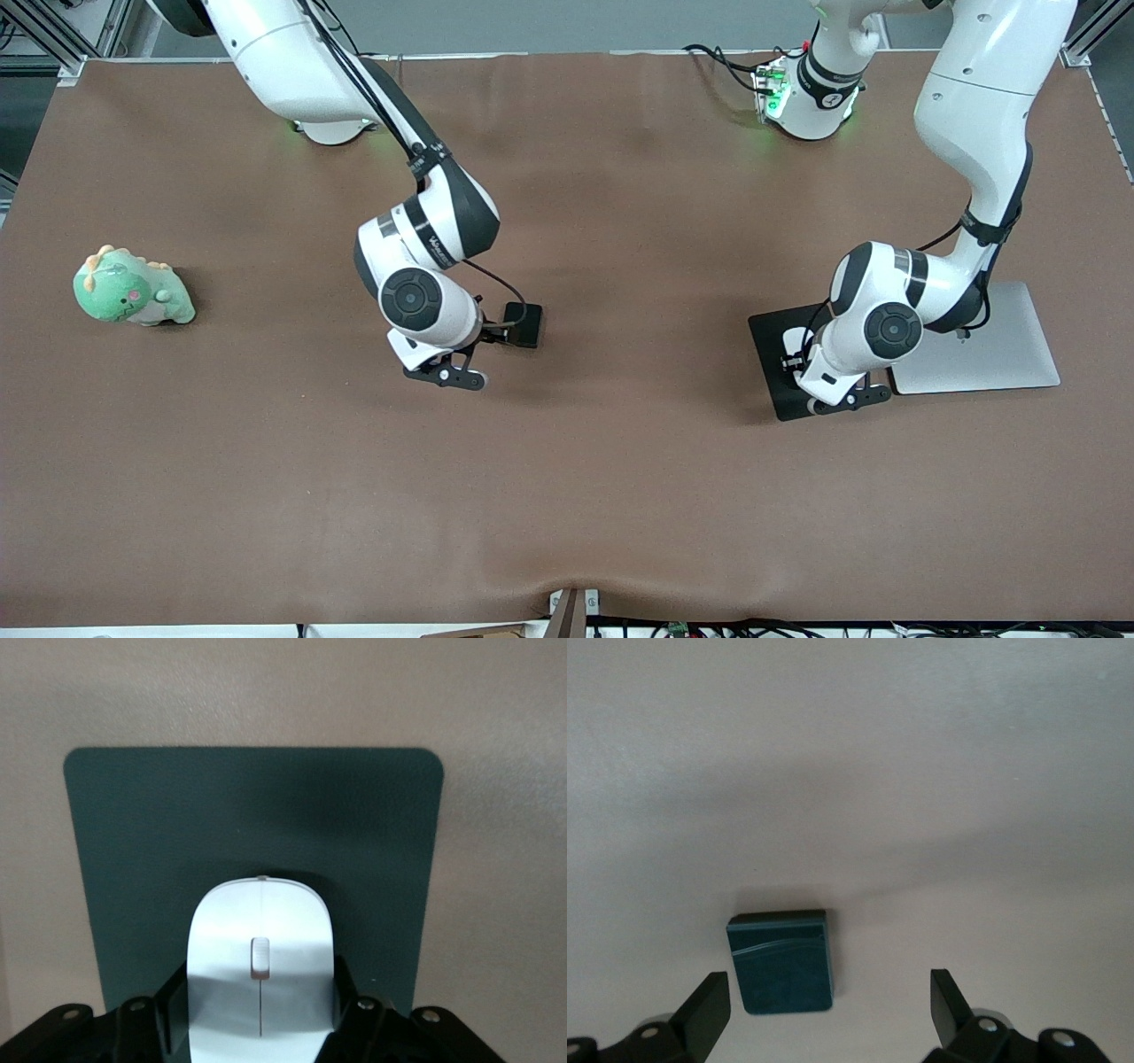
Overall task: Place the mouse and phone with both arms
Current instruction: 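Grasp the black phone with the right gripper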
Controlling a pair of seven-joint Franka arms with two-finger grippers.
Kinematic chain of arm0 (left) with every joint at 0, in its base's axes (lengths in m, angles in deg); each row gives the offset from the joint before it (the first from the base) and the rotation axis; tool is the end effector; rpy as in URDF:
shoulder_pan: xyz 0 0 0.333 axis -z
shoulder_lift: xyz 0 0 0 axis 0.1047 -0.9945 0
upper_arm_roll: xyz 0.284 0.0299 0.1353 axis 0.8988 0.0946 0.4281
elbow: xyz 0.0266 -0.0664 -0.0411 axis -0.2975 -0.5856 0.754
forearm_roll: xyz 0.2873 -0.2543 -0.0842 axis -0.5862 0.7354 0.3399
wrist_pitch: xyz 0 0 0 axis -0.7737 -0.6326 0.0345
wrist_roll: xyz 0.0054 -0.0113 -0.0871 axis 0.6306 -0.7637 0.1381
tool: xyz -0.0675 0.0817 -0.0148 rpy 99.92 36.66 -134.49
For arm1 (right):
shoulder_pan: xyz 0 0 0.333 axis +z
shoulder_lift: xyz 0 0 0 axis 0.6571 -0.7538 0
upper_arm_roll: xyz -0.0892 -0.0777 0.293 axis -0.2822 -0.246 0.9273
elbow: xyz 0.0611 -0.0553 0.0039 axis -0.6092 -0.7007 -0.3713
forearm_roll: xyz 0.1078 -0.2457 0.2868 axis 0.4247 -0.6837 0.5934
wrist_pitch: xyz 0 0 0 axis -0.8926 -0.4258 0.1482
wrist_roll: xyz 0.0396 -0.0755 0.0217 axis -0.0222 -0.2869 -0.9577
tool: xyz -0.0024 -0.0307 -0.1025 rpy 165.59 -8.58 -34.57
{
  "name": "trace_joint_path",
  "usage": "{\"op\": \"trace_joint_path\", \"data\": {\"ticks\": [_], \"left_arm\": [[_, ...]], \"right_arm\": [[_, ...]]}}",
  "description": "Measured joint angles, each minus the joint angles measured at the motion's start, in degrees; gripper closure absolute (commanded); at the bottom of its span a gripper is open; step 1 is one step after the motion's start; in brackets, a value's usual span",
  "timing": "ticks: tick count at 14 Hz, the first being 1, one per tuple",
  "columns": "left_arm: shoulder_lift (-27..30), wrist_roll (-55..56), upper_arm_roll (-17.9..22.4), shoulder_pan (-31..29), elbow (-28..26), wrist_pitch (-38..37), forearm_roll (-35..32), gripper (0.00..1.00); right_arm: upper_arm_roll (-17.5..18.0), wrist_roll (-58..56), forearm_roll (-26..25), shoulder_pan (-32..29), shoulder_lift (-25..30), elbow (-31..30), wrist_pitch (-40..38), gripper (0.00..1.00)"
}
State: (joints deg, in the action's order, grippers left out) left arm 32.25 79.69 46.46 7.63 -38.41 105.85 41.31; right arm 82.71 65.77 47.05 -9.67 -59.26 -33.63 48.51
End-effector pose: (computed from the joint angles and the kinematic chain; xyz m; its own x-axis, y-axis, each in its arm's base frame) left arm 0.5976 -0.1182 0.1858 0.9741 0.1915 -0.1198 0.1828 -0.9799 -0.0798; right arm 0.5870 0.3696 0.2696 0.9630 -0.1871 -0.1938 -0.1933 -0.9811 -0.0130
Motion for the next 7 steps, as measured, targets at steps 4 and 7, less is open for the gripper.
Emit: {"op": "trace_joint_path", "data": {"ticks": [4, 7], "left_arm": [[0.89, 0.00, 0.00, -0.01, -1.48, 0.70, -0.04, 0.86], [1.07, 0.00, 0.02, -0.35, -1.71, 0.75, -1.24, 0.86]], "right_arm": [[0.17, 2.66, 0.00, 1.59, -2.50, -0.01, 4.31, 0.00], [0.35, 5.47, 0.01, 3.23, -4.64, -0.14, 7.31, 0.00]]}}
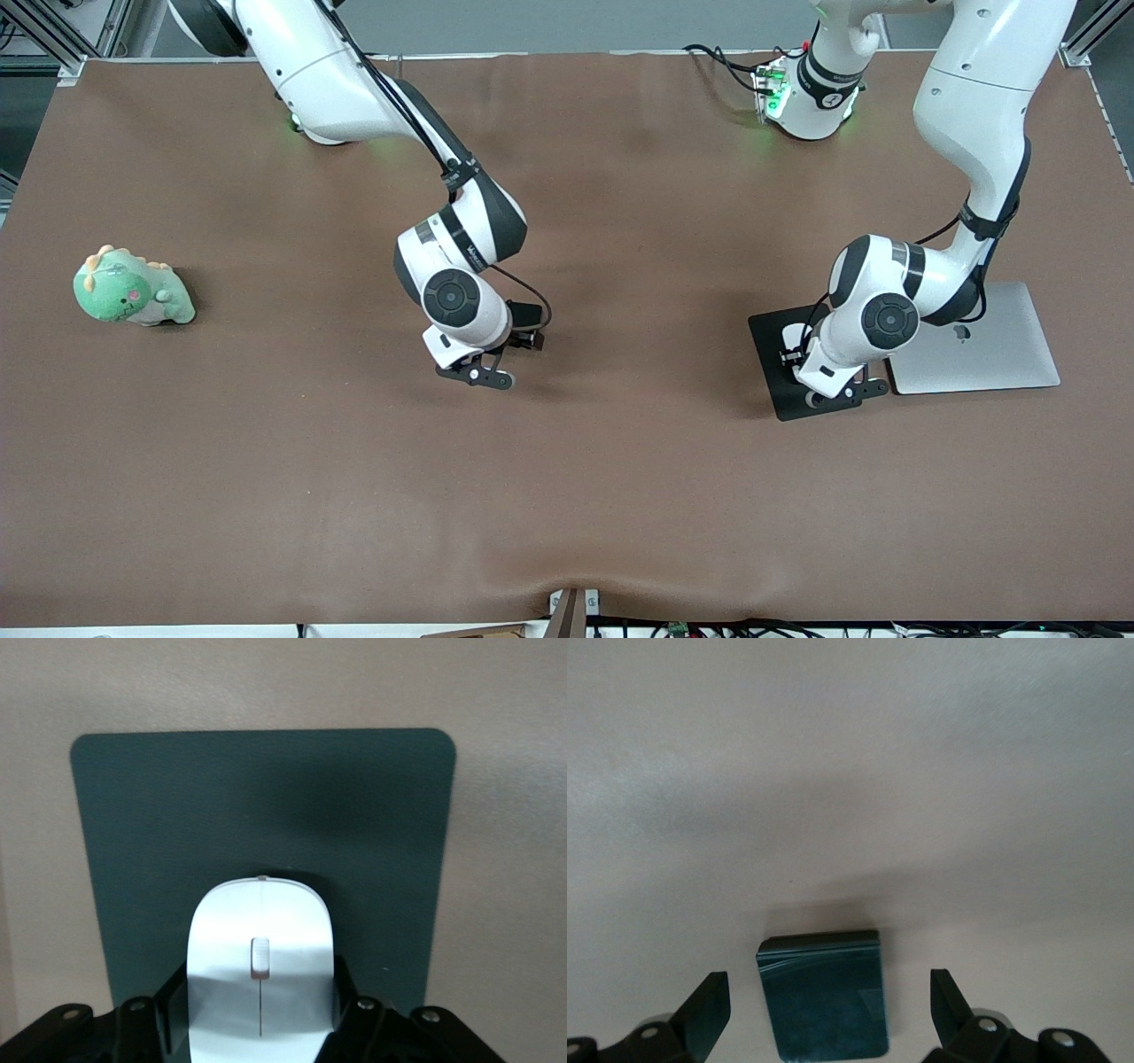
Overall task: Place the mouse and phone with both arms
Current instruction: 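Grasp the black phone with the right gripper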
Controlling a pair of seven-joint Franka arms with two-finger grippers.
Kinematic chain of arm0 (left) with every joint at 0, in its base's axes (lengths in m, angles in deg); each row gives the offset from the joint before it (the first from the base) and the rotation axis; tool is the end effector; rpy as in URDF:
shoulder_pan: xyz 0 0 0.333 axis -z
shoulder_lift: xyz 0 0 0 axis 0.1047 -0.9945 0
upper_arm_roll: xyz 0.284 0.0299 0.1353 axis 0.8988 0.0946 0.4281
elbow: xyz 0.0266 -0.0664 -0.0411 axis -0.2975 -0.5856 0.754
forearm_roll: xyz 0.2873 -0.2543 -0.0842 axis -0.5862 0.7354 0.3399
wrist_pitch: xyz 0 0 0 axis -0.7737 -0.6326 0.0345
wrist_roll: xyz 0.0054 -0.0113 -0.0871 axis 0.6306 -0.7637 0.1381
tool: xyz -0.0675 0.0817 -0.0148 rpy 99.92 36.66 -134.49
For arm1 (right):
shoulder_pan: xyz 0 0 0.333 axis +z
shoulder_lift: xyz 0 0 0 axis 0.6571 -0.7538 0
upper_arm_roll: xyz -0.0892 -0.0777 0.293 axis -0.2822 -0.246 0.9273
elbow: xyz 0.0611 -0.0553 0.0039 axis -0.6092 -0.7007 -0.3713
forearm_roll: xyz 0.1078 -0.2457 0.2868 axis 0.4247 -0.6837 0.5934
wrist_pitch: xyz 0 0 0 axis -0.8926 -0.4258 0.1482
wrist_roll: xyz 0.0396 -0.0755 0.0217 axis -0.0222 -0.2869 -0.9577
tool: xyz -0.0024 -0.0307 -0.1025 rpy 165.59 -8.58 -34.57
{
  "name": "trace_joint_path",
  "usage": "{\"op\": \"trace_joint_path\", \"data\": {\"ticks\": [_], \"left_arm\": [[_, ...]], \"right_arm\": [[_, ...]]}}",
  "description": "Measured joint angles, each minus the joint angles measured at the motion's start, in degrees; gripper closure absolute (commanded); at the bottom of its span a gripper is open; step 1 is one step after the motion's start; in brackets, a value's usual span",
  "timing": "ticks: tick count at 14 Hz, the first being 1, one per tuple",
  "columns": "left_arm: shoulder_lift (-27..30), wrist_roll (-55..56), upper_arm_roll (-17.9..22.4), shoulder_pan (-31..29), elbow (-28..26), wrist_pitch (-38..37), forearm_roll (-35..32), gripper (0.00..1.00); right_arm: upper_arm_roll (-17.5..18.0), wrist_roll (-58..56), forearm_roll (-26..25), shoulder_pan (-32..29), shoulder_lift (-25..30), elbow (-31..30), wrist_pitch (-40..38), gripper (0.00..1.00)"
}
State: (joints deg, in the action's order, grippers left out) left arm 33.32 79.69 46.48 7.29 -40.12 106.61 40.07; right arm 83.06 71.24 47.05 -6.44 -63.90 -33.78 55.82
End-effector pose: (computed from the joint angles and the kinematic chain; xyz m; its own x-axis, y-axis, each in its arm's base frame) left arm 0.5915 -0.1138 0.1869 0.9774 0.1795 -0.1116 0.1697 -0.9812 -0.0919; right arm 0.5703 0.4069 0.2214 0.9588 -0.2343 -0.1607 -0.2407 -0.9704 -0.0211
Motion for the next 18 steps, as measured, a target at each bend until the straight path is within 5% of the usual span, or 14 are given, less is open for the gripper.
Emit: {"op": "trace_joint_path", "data": {"ticks": [6, 11, 13, 14, 15, 17, 18], "left_arm": [[0.00, 0.00, -0.04, -0.90, -0.57, 1.37, -1.60, 0.84], [0.00, 0.00, -0.14, -0.89, -0.57, 2.10, -1.60, 0.73], [-0.04, 0.00, -0.19, -0.87, -0.58, 2.57, -1.60, 0.54], [-0.07, 0.00, -0.22, -0.86, -0.58, 2.70, -1.60, 0.11], [-0.10, 0.00, -0.26, -0.85, -0.58, 2.80, -1.61, 0.00], [-0.10, 0.00, -0.30, -0.83, -0.57, 2.94, -1.61, 0.00], [-0.10, 0.00, -0.32, -0.83, -0.56, 3.01, -1.61, 0.00]], "right_arm": [[0.20, 1.35, 0.00, 1.63, -1.02, -3.94, 5.65, 0.00], [1.36, 1.35, 0.00, 1.96, -1.02, -5.30, 7.01, 0.00], [1.39, 1.35, 0.00, 1.96, -1.02, -5.84, 7.15, 0.00], [1.39, 1.35, 0.00, 1.97, -1.02, -6.14, 7.22, 0.00], [1.40, 1.35, 0.00, 1.97, -1.02, -6.43, 7.52, 0.17], [1.48, 1.35, 0.00, 1.98, -1.02, -6.75, 8.24, 0.95], [1.51, 1.35, -0.02, 2.00, -1.00, -6.74, 8.32, 1.00]]}}
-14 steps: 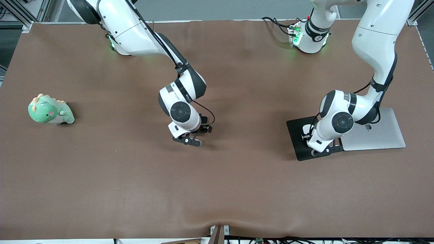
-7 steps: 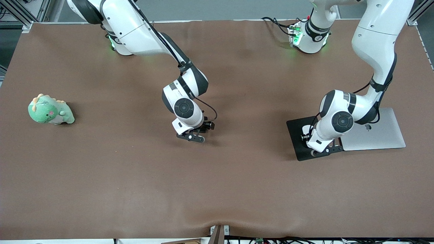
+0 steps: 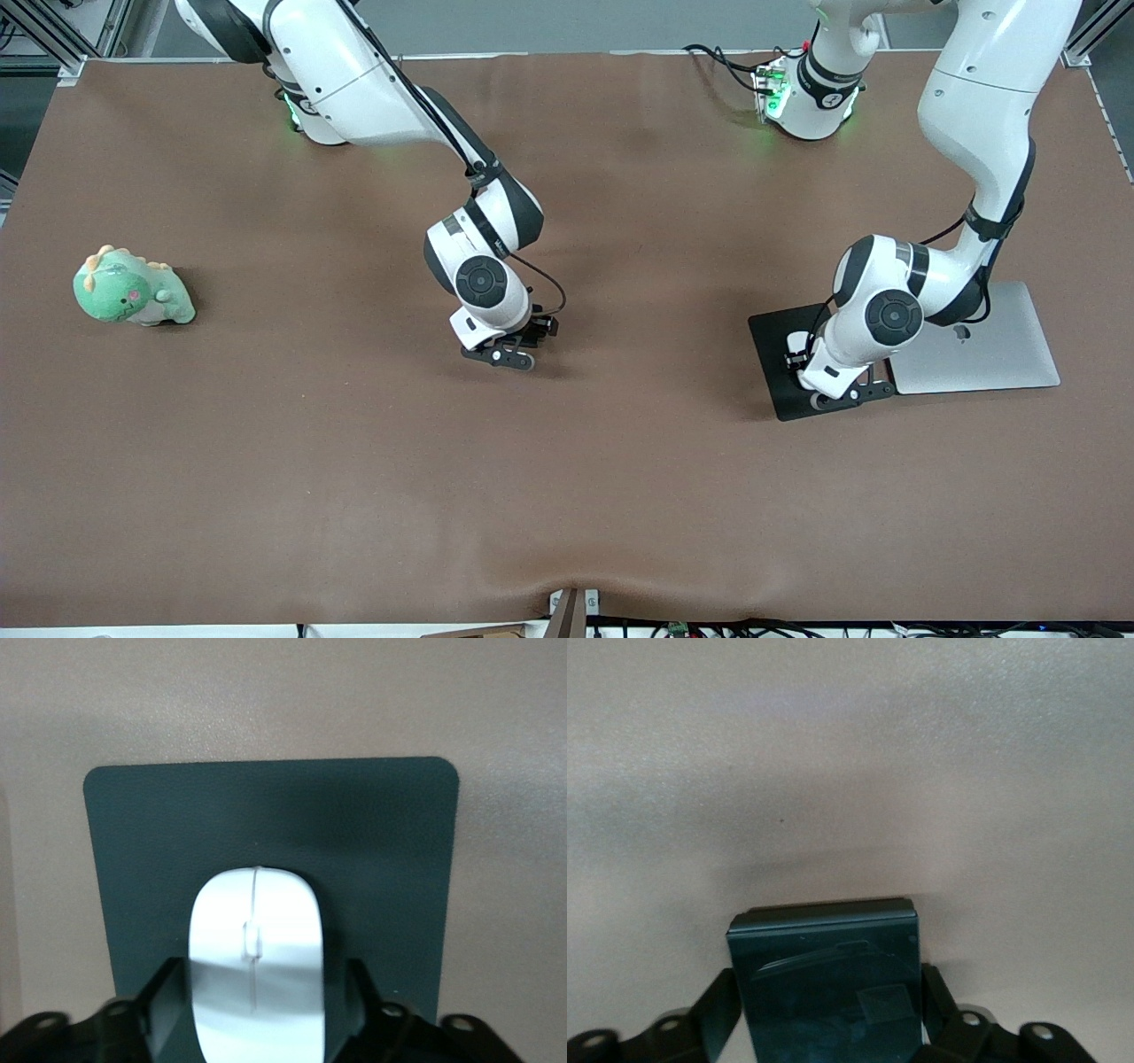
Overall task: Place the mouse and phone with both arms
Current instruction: 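Grasp the black phone with the right gripper, then release the mouse on the pad while the right gripper lifts the phone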
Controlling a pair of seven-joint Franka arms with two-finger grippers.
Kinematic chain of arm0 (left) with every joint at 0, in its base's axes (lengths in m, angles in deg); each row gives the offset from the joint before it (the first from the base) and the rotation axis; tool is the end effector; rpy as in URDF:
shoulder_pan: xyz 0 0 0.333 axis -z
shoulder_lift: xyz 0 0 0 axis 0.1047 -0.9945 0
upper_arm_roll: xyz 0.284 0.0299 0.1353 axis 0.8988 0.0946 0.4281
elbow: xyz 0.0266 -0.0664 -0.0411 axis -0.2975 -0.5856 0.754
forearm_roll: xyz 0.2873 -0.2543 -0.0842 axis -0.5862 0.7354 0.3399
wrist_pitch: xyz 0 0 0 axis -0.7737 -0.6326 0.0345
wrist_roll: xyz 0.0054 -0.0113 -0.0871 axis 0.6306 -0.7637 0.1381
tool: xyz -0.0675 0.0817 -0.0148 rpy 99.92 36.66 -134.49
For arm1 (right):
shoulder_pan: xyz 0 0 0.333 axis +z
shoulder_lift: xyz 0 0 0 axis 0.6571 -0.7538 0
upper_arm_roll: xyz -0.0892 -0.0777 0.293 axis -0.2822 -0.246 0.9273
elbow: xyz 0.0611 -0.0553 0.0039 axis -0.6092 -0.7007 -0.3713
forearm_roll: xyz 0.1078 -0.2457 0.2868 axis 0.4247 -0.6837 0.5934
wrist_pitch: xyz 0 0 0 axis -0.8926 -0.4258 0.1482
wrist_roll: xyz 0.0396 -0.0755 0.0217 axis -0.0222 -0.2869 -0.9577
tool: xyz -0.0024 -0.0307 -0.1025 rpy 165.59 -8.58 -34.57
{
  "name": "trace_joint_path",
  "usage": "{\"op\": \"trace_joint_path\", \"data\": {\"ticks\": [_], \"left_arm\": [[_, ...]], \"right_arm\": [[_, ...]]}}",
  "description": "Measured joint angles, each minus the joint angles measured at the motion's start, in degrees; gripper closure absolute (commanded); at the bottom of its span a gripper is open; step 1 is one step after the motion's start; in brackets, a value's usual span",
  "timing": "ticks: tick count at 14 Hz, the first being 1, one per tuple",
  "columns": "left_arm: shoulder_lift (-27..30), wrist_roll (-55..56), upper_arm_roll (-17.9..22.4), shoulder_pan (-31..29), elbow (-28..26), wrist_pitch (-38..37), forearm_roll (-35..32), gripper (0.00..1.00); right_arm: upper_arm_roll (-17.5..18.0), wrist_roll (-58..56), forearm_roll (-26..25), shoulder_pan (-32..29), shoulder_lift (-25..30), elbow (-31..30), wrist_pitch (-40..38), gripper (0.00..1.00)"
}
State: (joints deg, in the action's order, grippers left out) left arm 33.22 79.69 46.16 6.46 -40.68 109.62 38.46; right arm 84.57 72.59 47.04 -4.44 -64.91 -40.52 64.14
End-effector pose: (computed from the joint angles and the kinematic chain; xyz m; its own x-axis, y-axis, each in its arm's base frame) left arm 0.5945 -0.1100 0.1864 0.9839 0.1643 -0.0698 0.1584 -0.9839 -0.0826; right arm 0.5294 0.4231 0.1717 0.9626 -0.2200 -0.1580 -0.2267 -0.9736 -0.0252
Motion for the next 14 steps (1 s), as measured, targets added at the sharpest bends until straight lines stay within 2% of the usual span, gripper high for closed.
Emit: {"op": "trace_joint_path", "data": {"ticks": [6, 14], "left_arm": [[0.72, 0.00, -0.96, 0.03, 2.65, -0.30, 0.00, 0.00], [7.65, 0.00, -3.26, 0.04, 10.94, -11.48, 0.00, 0.00]], "right_arm": [[0.04, 0.00, 0.00, -0.08, 0.30, 0.20, 0.13, 1.00], [-0.31, -1.38, 0.00, -6.76, 5.75, 0.58, -8.93, 1.00]]}}
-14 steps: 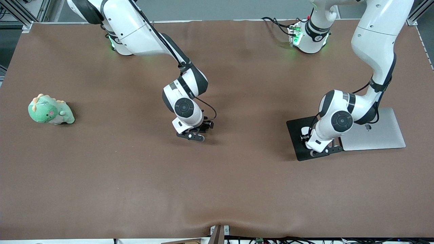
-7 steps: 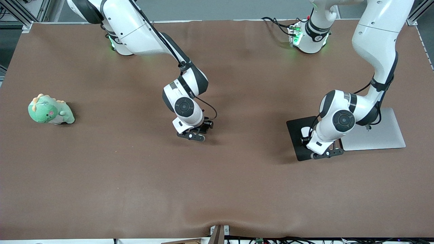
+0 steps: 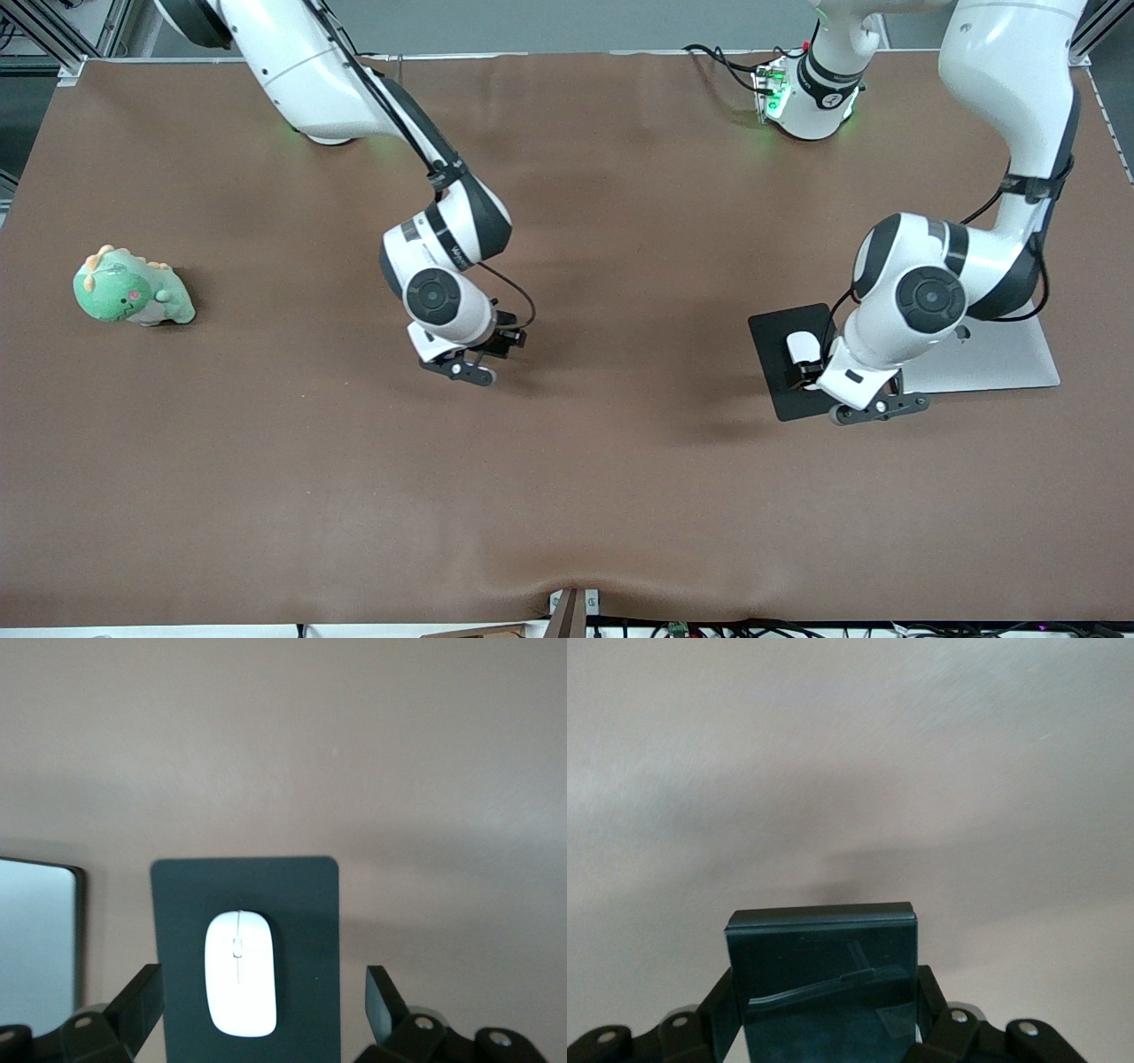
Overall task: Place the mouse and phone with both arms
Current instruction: 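Release the mouse on the pad while the right gripper lifts the phone, then carry the phone toward the green plush while the left gripper withdraws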
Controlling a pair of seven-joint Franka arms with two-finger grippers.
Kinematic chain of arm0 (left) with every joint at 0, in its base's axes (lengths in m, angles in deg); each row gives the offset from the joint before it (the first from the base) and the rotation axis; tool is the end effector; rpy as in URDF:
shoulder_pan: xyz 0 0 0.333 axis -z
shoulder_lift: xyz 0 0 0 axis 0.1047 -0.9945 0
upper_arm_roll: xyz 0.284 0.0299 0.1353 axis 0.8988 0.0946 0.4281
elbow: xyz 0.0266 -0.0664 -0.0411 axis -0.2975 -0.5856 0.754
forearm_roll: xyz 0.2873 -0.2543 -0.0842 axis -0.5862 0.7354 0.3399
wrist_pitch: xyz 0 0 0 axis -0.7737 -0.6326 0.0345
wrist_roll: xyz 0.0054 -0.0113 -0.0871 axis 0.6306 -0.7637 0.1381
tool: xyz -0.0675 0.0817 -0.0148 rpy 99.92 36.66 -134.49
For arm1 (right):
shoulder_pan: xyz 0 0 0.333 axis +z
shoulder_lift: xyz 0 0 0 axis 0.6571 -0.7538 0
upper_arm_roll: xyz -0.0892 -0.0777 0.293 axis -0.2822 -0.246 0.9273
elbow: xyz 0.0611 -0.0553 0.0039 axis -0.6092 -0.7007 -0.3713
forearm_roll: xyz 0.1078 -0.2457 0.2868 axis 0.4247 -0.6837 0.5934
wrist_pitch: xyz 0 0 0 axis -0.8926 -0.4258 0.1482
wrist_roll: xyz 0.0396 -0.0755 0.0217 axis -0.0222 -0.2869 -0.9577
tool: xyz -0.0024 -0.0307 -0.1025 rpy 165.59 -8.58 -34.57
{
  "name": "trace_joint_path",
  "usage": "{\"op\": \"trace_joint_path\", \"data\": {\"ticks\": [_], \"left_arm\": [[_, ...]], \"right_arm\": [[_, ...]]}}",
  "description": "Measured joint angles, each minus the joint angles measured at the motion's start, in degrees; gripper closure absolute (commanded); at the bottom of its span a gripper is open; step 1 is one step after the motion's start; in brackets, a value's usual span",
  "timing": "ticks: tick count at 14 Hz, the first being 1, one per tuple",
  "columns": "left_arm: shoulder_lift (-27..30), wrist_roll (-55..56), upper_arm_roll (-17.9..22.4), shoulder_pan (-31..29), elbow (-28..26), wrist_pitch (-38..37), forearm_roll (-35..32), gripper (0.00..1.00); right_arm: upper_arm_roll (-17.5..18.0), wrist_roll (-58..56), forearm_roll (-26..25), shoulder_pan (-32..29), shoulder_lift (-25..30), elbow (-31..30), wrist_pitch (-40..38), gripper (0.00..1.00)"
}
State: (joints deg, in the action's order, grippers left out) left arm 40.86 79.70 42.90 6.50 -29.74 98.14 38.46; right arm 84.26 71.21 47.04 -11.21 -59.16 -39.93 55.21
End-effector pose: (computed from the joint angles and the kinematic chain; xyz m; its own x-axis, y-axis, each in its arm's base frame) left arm 0.6385 -0.1394 0.3346 0.9876 0.1447 0.0609 0.1486 -0.9867 -0.0664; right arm 0.5745 0.3569 0.2323 0.9354 -0.2963 -0.1931 -0.3026 -0.9531 -0.0035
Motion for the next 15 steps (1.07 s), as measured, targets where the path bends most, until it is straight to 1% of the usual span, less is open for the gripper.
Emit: {"op": "trace_joint_path", "data": {"ticks": [3, 6, 8, 11, 13, 15], "left_arm": [[4.30, 0.00, -0.21, -0.03, 0.80, -1.12, 0.00, 0.00], [8.40, 0.00, -0.98, -0.02, 1.71, -3.45, 0.00, 0.00], [11.10, 0.01, -1.61, -0.02, 2.88, -6.70, 0.74, 0.00], [14.84, 0.01, -2.14, -0.01, 5.42, -13.30, 2.51, 0.00], [16.63, -0.08, -2.55, 0.00, 7.28, -18.01, 2.79, 0.00], [18.10, -2.05, -2.98, 0.00, 8.48, -21.21, 2.92, 0.00]], "right_arm": [[-0.01, -2.42, 0.00, -2.67, 1.33, -0.16, -1.90, 1.00], [-0.08, -6.92, 0.00, -6.02, 3.04, -0.39, -5.95, 1.00], [-0.16, -10.46, 0.00, -8.56, 5.02, -1.83, -7.34, 1.00], [-0.54, -16.79, 0.00, -12.18, 8.33, -6.17, -7.64, 1.00], [-1.81, -21.20, 0.00, -13.89, 9.99, -9.10, -7.64, 1.00], [-4.26, -25.51, 0.00, -14.41, 11.19, -11.55, -7.64, 1.00]]}}
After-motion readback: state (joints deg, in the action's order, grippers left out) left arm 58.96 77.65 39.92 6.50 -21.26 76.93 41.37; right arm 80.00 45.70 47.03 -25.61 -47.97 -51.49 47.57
